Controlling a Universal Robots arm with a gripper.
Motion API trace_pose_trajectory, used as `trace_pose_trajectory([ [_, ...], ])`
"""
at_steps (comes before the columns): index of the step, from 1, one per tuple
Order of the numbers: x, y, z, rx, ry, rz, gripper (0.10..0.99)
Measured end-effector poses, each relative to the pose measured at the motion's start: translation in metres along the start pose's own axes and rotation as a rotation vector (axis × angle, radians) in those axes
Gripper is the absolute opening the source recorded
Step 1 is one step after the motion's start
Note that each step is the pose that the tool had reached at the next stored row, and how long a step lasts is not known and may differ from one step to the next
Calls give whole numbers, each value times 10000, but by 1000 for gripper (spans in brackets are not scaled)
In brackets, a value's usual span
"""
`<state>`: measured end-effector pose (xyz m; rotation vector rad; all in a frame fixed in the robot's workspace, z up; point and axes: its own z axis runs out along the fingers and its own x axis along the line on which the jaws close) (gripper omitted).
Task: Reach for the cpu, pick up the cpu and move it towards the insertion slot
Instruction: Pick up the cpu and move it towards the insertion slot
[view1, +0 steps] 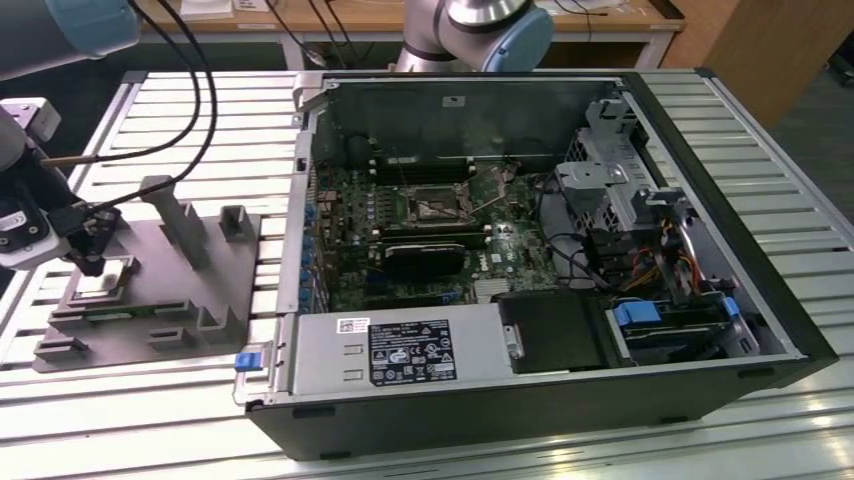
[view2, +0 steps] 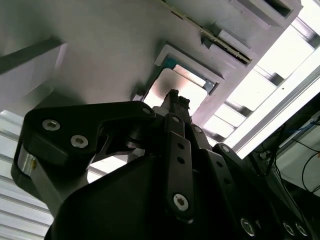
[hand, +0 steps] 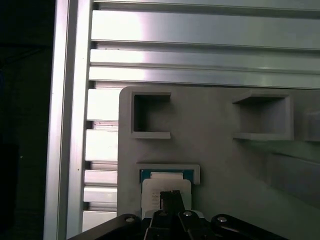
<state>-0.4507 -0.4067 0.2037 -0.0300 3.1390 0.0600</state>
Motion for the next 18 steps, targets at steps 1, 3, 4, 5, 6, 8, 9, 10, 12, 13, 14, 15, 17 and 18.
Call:
trace_pose_trajectory([
  [1,8,-1,15,1,1,0,106],
  [3,22,-2,43,0,0,-1,106],
  [4,28,-2,55,0,0,-1,106],
  [5,33,-3,63,0,-1,-1,106],
  [6,35,-3,67,-1,-1,-2,106],
  [8,36,-3,67,0,0,-1,106],
  [9,36,-3,67,1,1,-1,106],
  [10,36,-3,68,0,1,-1,106],
  [12,37,-3,68,0,0,-1,106],
  [13,37,-3,68,0,0,-1,106],
  [14,37,-3,68,0,0,-1,106],
  [15,37,-3,68,0,0,-1,106],
  [17,37,-3,69,0,0,-1,169],
  [18,37,-3,69,0,0,0,169],
])
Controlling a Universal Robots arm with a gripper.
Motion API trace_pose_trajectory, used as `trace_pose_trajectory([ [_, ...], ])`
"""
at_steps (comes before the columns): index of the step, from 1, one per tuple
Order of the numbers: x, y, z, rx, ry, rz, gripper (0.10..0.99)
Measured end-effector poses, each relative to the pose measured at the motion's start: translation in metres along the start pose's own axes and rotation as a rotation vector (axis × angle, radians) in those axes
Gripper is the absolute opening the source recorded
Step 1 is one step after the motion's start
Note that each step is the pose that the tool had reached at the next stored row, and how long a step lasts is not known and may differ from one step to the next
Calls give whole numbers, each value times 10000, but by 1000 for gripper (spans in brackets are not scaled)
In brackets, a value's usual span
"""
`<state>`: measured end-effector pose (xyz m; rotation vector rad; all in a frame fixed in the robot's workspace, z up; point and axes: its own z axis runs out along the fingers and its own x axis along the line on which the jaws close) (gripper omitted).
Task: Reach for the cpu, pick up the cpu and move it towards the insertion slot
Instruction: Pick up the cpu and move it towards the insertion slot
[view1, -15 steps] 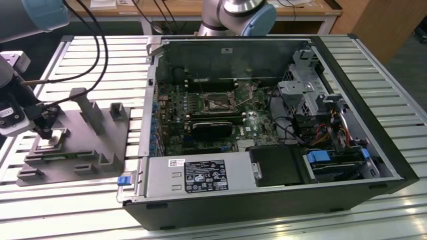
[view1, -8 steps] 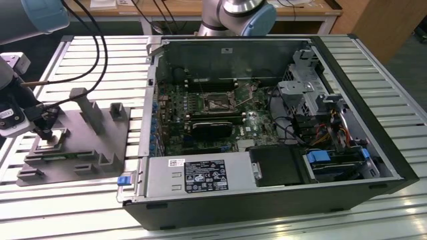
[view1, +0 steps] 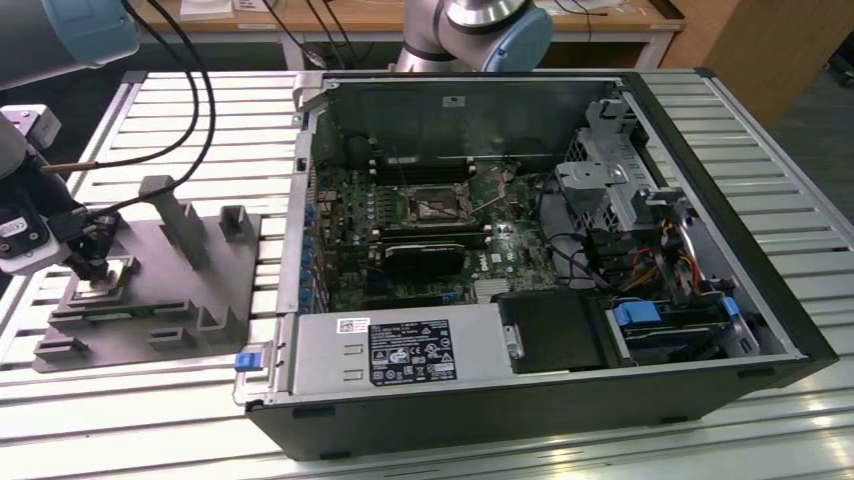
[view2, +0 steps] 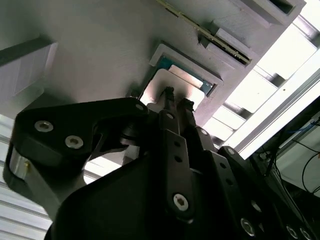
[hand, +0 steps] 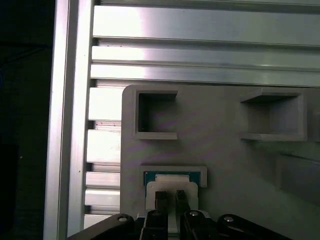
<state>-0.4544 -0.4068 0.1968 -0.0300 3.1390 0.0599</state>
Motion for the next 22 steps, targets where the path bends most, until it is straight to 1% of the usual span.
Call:
trace_pose_trajectory([
  [2,0,0,0,0,0,0,294],
  [3,0,0,0,0,0,0,294],
  [5,0,0,0,0,0,-1,412],
  [6,1,0,0,0,0,0,412],
  [8,1,0,1,0,0,0,525],
  [9,1,0,1,0,0,0,525],
  [11,1,0,1,0,0,0,643],
  [13,1,0,1,0,0,0,643],
  [14,2,0,1,0,1,0,706],
  [18,13,-11,29,-10,-38,-12,706],
  [22,14,-21,96,-12,-56,-34,706],
])
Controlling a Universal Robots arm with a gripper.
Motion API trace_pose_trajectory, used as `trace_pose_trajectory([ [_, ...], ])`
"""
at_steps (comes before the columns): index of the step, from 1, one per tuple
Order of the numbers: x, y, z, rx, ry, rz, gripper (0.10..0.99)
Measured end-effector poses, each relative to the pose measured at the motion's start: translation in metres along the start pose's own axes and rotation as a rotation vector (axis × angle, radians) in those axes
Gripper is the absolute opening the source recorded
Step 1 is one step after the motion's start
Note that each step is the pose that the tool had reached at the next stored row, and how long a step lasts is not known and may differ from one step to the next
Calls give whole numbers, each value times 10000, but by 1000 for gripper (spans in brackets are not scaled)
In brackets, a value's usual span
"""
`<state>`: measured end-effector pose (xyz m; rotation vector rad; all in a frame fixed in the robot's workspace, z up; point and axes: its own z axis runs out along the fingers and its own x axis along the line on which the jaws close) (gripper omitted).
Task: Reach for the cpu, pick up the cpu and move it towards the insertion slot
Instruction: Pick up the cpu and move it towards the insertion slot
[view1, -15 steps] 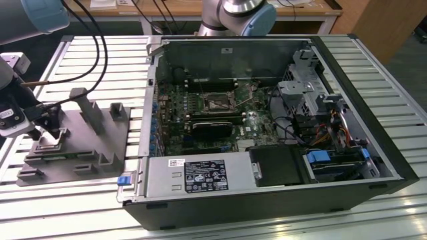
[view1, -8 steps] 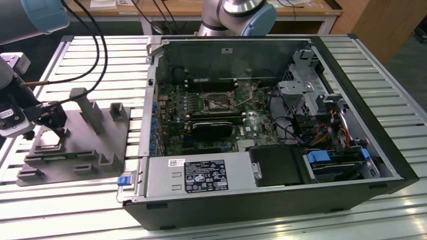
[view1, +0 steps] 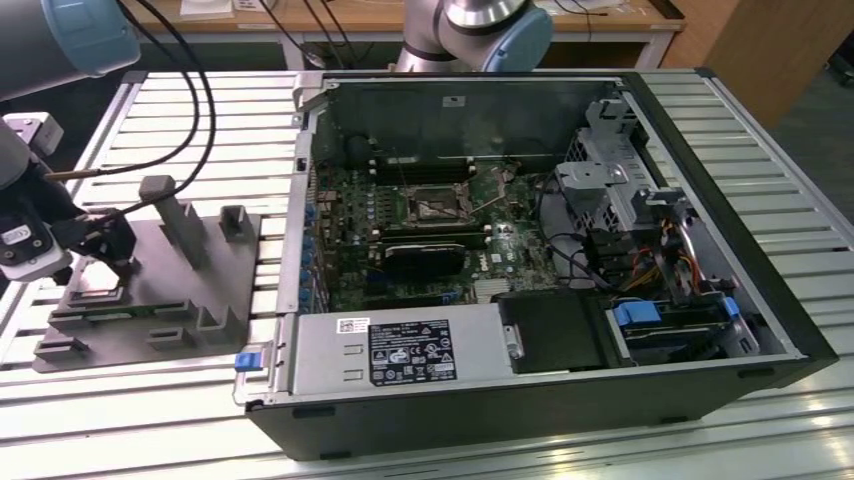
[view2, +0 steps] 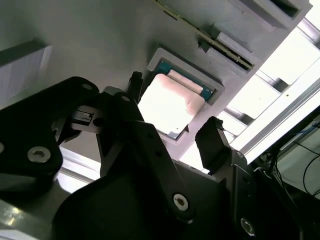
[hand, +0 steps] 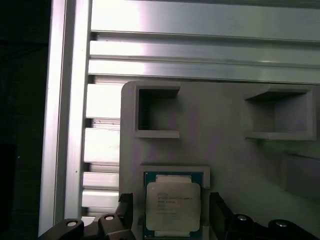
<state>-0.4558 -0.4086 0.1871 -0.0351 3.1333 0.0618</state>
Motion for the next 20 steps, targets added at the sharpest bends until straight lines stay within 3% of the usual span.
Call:
trace_pose_trajectory([
  [8,1,-3,52,1,0,0,706],
  [20,-13,-3,58,2,-5,92,706],
])
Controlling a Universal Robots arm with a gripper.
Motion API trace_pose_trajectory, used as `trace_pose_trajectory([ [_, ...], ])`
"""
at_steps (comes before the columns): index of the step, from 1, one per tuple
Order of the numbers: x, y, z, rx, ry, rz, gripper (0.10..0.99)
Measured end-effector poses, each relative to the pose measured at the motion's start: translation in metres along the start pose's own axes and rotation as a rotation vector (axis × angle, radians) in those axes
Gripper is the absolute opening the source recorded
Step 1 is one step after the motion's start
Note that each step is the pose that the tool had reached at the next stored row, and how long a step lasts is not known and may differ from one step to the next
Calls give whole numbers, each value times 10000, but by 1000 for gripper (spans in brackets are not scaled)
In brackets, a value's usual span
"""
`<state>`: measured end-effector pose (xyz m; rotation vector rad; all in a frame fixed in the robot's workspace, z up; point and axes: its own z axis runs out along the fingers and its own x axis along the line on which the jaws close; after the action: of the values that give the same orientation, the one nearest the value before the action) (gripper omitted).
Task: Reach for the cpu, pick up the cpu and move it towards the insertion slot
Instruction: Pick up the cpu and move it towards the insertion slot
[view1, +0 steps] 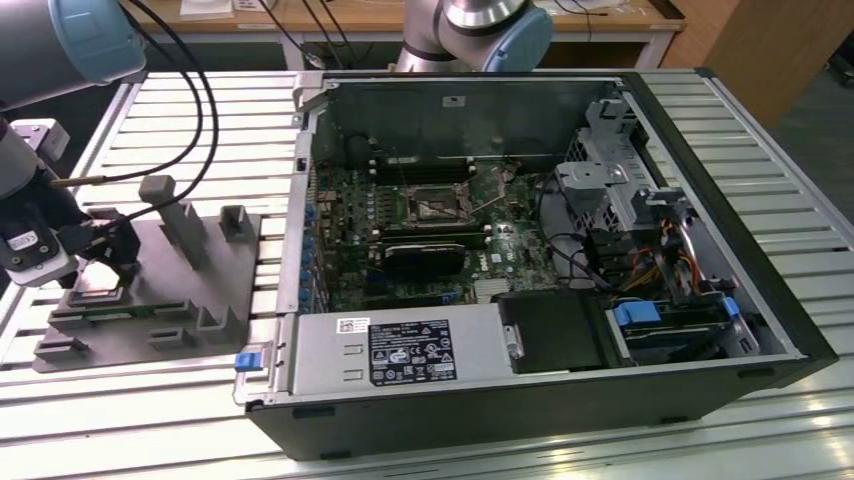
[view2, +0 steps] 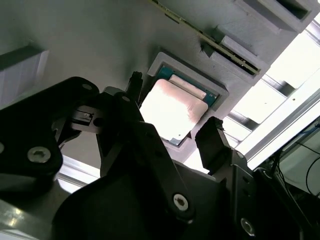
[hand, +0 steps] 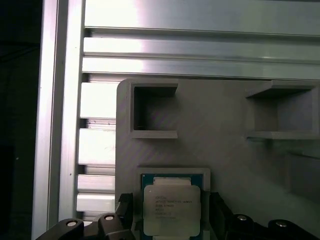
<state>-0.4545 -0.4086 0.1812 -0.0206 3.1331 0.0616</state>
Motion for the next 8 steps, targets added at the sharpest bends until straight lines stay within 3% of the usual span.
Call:
trace_pose_trajectory([
  [3,0,0,0,0,0,1,694],
  [5,0,0,0,1,0,1,565],
  [8,0,0,0,1,1,2,545],
])
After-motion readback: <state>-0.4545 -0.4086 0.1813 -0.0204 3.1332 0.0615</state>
